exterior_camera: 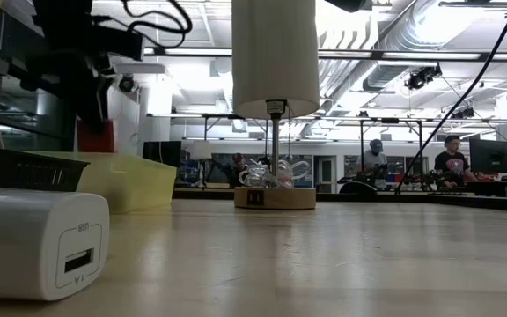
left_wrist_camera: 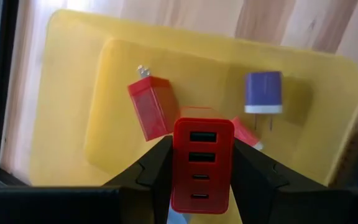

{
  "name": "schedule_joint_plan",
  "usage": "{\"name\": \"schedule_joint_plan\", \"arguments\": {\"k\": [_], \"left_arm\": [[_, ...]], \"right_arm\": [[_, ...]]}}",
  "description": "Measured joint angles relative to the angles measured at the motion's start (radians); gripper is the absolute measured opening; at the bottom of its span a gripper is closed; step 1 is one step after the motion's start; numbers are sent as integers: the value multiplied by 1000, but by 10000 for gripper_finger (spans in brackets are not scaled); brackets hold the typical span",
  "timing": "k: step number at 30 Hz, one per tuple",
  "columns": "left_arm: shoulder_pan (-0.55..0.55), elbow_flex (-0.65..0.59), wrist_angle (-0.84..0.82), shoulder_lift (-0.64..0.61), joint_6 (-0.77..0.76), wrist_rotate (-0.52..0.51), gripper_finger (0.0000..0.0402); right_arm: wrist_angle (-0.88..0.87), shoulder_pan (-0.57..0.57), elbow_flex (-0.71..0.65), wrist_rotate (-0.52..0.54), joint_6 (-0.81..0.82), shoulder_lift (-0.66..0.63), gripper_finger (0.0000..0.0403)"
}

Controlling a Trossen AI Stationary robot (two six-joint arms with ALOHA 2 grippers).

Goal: Pick & Place Office items
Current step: Put the red charger adapter into the yellow bin, then put the blue charger adapter into the yellow bin

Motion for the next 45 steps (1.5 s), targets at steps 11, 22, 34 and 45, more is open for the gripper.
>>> {"name": "schedule_joint_plan", "arguments": {"k": [11,22,34,45], "left_arm": [[20,-62,46,0,-22,5,124],[20,-79,53,0,-51,2,157],[20,-79,53,0,-55,2,197],[16,-63,53,0,-18,4,198]], "right_arm": [[0,0,0,0,0,0,300],[0,0,0,0,0,0,300],[0,0,0,0,0,0,300],[0,0,0,0,0,0,300]]}}
